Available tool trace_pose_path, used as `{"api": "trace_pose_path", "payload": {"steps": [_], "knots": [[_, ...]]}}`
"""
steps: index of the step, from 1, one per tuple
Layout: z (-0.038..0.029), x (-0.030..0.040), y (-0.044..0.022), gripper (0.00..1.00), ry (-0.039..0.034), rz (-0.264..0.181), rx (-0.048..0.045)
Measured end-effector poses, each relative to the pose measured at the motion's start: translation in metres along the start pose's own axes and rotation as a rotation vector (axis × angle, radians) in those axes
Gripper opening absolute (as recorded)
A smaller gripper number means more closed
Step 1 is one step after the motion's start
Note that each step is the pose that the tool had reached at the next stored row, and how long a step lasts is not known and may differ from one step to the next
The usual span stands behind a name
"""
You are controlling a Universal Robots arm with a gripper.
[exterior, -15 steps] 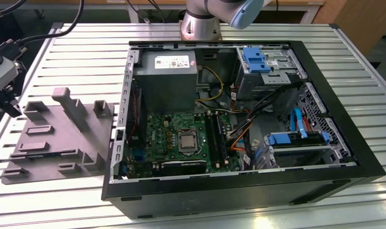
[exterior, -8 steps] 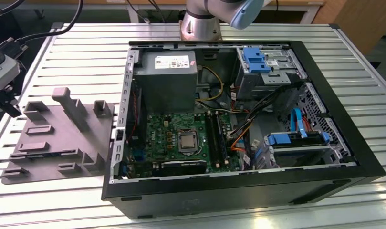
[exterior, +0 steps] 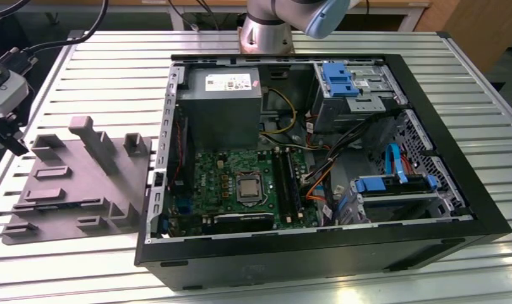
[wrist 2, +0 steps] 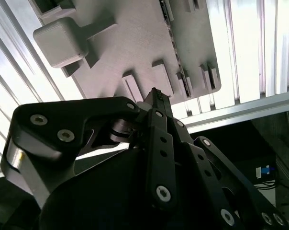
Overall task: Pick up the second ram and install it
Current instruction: 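Pick up the second ram and move it above second insertion slot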
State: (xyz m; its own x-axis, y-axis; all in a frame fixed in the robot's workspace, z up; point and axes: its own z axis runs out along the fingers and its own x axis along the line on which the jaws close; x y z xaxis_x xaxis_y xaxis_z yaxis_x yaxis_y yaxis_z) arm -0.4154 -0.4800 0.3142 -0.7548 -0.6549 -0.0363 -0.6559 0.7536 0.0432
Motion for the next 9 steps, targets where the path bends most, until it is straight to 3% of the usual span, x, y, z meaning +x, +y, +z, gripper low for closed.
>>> {"api": "trace_pose_path", "payload": {"steps": [9], "knots": [[0.0, 0.0, 0.0, 0.11, 0.0025, -0.057, -0.0021]]}}
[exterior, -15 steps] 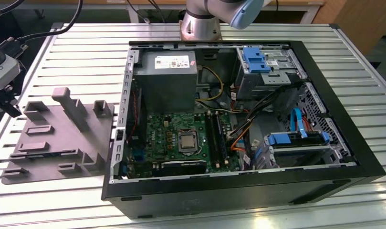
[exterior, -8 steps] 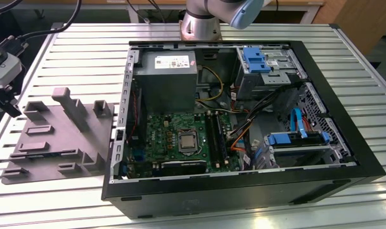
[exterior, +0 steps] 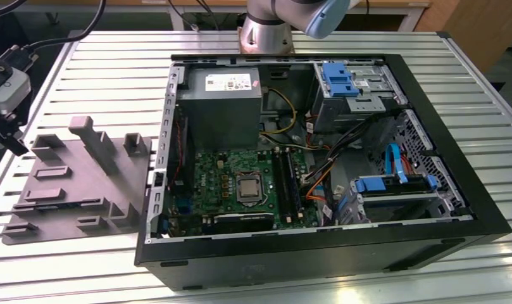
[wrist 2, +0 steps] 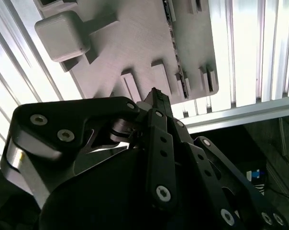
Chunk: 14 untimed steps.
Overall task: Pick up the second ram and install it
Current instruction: 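Pick up the second ram and move it above second insertion slot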
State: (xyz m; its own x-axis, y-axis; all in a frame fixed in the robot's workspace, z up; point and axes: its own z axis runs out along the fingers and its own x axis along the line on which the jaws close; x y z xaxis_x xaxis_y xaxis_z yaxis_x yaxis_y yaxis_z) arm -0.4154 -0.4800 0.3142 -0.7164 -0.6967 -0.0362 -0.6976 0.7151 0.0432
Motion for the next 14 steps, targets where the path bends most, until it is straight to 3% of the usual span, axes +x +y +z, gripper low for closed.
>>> {"api": "trace_pose_path", "payload": {"steps": [14], "knots": [[0.0, 0.0, 0.0, 0.11, 0.0037, -0.088, -0.0032]]}}
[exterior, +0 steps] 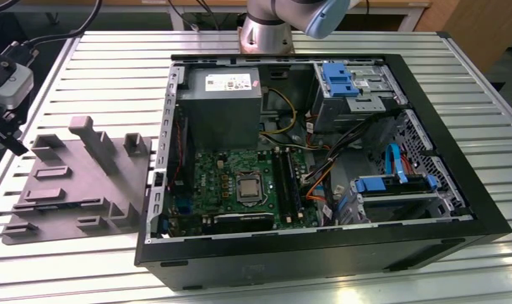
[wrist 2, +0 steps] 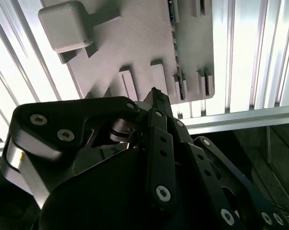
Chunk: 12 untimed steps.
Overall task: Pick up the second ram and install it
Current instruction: 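Pick up the second ram and move it above second insertion slot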
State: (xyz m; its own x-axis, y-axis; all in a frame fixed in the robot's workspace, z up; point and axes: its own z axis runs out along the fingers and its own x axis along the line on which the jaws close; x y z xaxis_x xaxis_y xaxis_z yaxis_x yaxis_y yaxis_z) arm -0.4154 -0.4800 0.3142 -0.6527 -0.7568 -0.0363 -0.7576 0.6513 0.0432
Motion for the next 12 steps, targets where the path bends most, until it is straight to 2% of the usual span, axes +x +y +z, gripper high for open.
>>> {"api": "trace_pose_path", "payload": {"steps": [12], "knots": [[0.0001, 0.0, 0.0, 0.11, 0.0032, -0.075, -0.0027]]}}
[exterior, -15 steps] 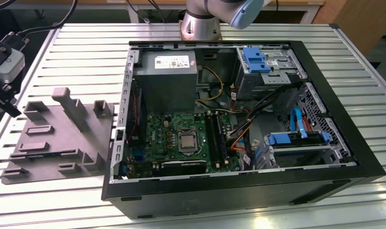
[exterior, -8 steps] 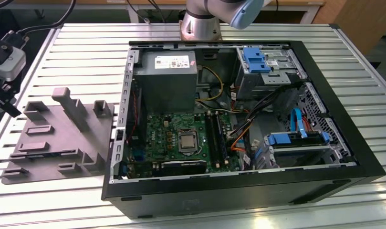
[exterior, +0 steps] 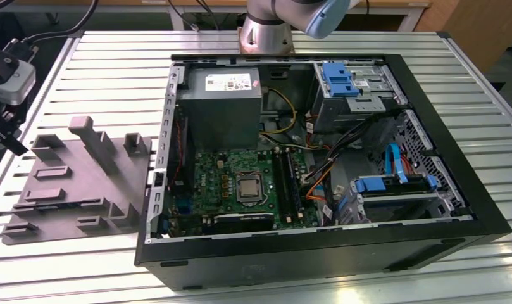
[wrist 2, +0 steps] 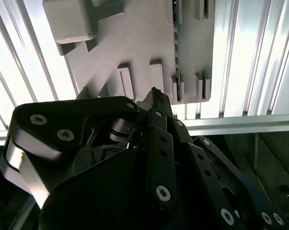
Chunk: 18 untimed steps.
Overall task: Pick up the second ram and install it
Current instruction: 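Pick up the second ram and move it above second insertion slot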
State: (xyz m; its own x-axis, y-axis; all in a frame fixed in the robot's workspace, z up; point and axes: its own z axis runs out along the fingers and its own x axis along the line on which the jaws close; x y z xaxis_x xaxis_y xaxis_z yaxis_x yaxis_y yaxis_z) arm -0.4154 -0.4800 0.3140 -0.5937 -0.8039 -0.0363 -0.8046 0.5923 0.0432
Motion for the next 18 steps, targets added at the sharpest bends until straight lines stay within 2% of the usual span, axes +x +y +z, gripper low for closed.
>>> {"api": "trace_pose_path", "payload": {"steps": [10, 18], "knots": [[0.0006, 0.0, 0.0, 0.11, 0.003, -0.066, -0.0024], [0.0014, 0.0004, 0.0004, 0.11, 0.0043, -0.098, -0.0035]]}}
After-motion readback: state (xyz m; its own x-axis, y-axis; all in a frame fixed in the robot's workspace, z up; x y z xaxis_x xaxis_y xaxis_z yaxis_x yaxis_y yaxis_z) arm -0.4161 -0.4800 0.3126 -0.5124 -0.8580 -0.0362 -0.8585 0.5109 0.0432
